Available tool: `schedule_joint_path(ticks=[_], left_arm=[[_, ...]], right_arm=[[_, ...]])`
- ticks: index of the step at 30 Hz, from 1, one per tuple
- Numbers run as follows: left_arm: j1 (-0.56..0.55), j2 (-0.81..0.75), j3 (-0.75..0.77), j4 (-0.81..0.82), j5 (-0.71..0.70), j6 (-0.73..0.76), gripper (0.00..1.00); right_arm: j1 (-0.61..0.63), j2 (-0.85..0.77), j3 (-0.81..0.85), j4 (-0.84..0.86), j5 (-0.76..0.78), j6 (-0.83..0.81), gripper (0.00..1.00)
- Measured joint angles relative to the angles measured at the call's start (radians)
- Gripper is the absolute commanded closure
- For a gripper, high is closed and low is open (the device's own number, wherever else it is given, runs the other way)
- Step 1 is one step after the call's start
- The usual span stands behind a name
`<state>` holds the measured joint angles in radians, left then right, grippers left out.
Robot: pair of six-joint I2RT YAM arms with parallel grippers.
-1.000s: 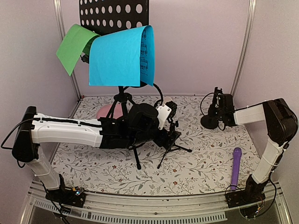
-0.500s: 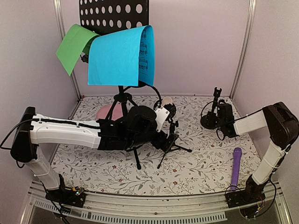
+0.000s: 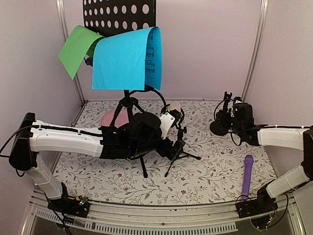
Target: Pack up the instrument practice props
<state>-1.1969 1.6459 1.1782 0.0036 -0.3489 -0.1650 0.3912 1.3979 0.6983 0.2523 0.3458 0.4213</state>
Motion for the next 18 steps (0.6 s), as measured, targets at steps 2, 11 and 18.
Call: schedule_joint_path(ticks=[2,11,18], left_arm=[[0.0,0.0,0.002,-0.007,-0.008,-0.004,0.01],[0.0,0.004,0.12,-0.122,-0.04,-0.091,0.01],[-0.02,0.042,0.151,-0.159,-0.104,-0.18,0.05]], right_arm=[[0.015,-0.063,-0.003,-0.067,-0.002,0.03,0.01],[0.034,-0.286,0.124,-0.514,-0.064,0.191,0.01],[0.033,-0.4,0.182,-0.686,-0.091,0.223,0.01]])
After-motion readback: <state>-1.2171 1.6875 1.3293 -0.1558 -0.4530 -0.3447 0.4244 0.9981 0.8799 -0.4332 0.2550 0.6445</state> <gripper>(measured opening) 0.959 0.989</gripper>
